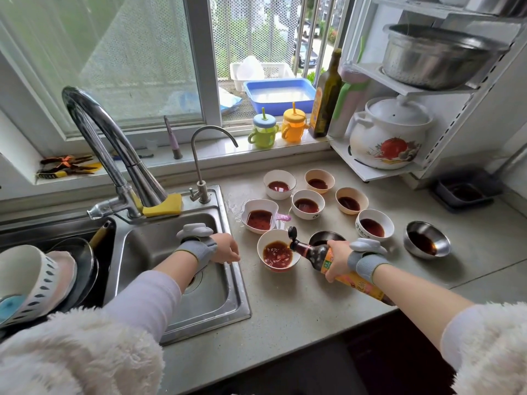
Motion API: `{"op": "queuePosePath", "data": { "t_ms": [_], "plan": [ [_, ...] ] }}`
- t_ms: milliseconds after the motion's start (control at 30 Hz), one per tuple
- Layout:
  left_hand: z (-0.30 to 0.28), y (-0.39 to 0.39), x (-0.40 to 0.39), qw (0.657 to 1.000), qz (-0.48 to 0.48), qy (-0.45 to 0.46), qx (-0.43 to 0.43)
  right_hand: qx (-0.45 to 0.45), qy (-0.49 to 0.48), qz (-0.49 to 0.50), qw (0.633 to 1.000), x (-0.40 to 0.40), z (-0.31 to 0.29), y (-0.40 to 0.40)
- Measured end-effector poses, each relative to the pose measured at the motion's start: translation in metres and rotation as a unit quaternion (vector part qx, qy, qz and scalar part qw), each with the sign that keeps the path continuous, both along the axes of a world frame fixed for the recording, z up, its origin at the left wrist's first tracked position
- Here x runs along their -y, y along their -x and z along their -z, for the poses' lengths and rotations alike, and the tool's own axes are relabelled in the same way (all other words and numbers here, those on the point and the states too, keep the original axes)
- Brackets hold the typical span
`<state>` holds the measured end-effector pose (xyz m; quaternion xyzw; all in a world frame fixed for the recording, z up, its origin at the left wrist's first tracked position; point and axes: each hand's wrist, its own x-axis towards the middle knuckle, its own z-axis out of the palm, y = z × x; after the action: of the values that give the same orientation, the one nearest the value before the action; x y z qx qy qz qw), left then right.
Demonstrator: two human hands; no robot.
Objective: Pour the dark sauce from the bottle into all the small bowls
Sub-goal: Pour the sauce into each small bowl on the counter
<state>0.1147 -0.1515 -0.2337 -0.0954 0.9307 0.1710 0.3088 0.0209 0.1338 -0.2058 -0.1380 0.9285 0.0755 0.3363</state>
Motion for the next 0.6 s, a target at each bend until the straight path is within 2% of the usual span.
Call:
{"op": "queuePosePath", "data": {
  "t_ms": [600],
  "plan": [
    [-0.007,-0.0004,-0.006,1.0,-0.003,-0.004,0.007,-0.004,0.02,0.011,1.0,-0.0013,0.0043,-0.0005]
  ]
}}
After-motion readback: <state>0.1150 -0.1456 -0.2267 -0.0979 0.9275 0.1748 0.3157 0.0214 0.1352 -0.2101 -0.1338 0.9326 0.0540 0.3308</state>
